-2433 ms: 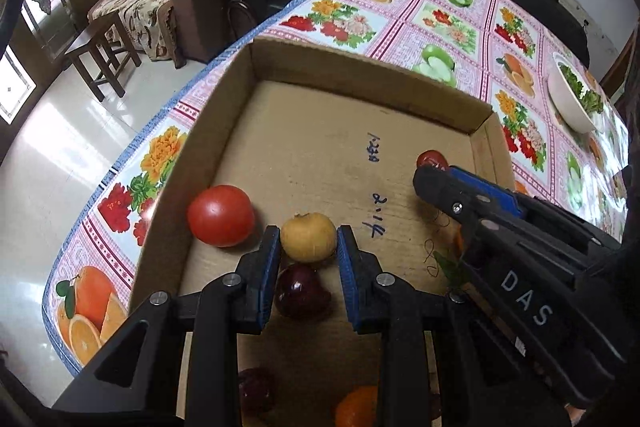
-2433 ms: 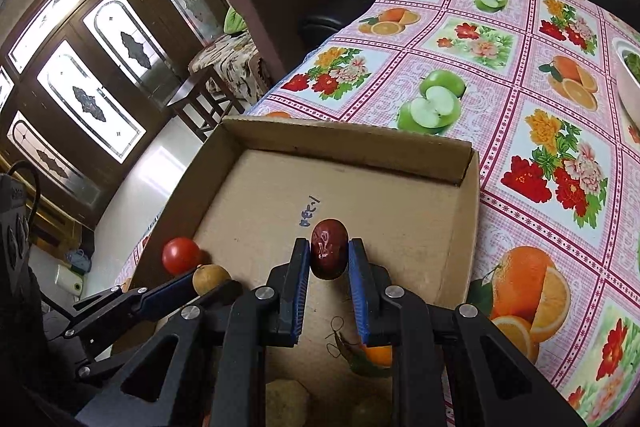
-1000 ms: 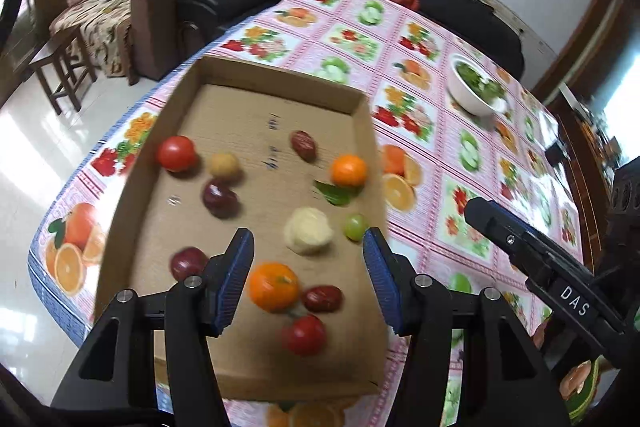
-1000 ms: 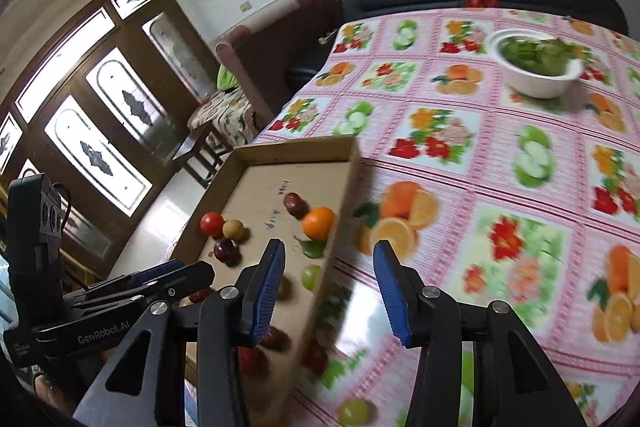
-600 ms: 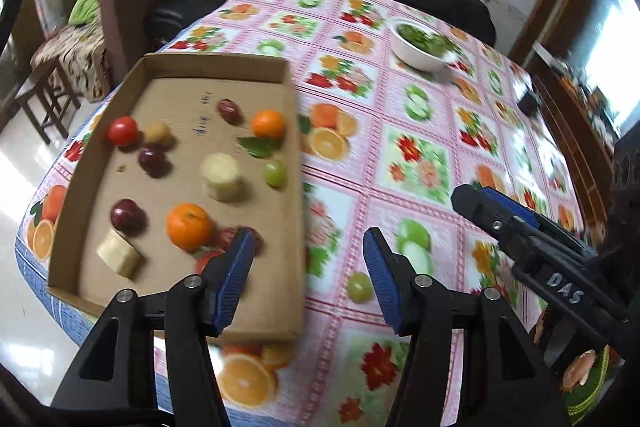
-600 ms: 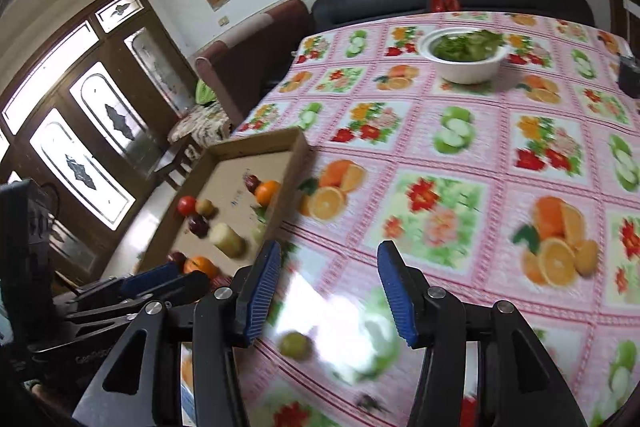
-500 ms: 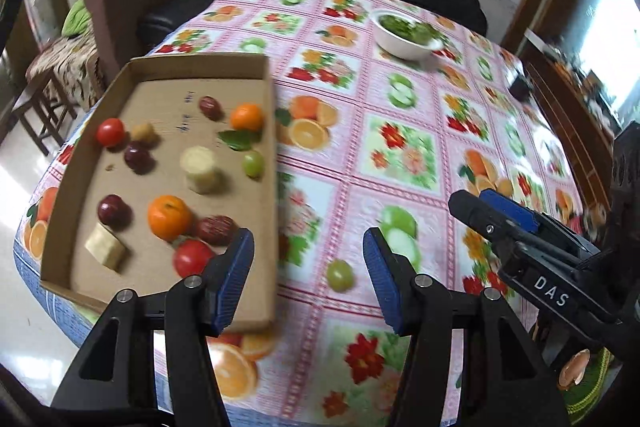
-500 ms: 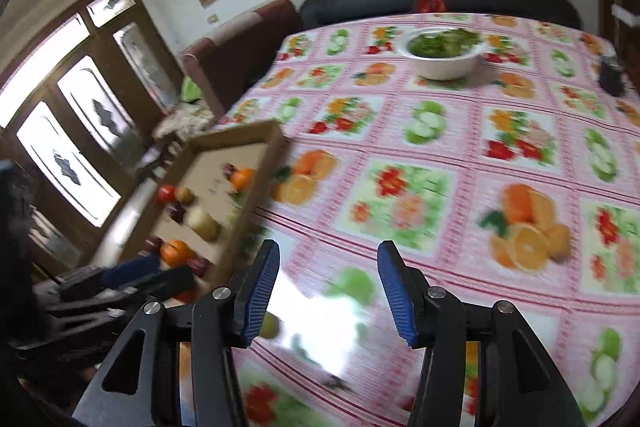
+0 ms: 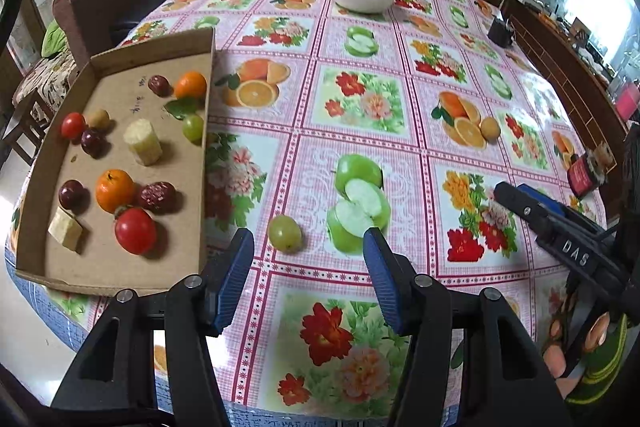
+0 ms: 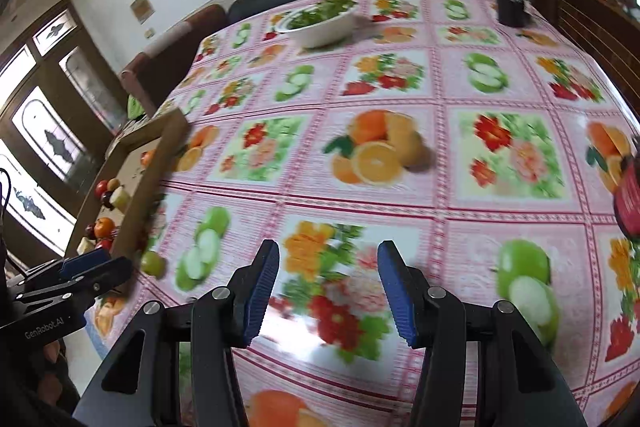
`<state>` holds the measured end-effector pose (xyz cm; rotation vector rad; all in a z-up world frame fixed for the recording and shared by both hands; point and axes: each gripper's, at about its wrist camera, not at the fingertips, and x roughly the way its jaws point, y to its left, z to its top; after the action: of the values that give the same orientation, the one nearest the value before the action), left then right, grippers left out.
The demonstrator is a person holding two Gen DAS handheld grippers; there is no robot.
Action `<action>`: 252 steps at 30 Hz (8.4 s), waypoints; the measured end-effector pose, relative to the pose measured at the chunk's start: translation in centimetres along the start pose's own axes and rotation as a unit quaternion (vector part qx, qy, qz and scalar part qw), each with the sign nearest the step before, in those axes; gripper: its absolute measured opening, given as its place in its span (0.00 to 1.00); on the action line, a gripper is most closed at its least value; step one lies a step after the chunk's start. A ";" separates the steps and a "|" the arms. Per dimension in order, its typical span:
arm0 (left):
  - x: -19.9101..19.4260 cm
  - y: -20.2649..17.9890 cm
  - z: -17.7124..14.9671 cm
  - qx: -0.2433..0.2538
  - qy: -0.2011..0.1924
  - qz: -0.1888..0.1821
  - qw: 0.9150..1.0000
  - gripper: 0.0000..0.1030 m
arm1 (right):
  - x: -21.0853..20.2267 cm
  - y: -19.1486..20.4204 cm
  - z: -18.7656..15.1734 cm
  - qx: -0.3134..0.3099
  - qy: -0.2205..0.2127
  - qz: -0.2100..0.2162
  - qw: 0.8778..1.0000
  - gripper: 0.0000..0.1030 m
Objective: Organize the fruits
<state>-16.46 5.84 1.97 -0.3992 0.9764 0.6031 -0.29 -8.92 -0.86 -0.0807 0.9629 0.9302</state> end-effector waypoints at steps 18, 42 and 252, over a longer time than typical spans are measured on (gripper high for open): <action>3.8 1.0 -0.6 -0.020 0.044 -0.041 0.998 0.54 | 1.5 -2.0 1.4 0.009 -0.007 -0.023 1.000 0.52; 4.0 -4.9 -2.1 0.101 -0.022 0.060 0.993 0.14 | 6.1 -2.3 5.6 -0.045 0.007 -0.088 0.995 0.23; -5.4 12.8 -7.8 -0.070 -0.034 0.136 0.988 0.56 | 5.9 24.8 -2.9 -0.580 0.116 0.230 0.773 0.79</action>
<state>-31.91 9.61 1.98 -0.3695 0.9325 0.9306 -18.46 9.11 1.16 -1.0728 0.4845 1.9128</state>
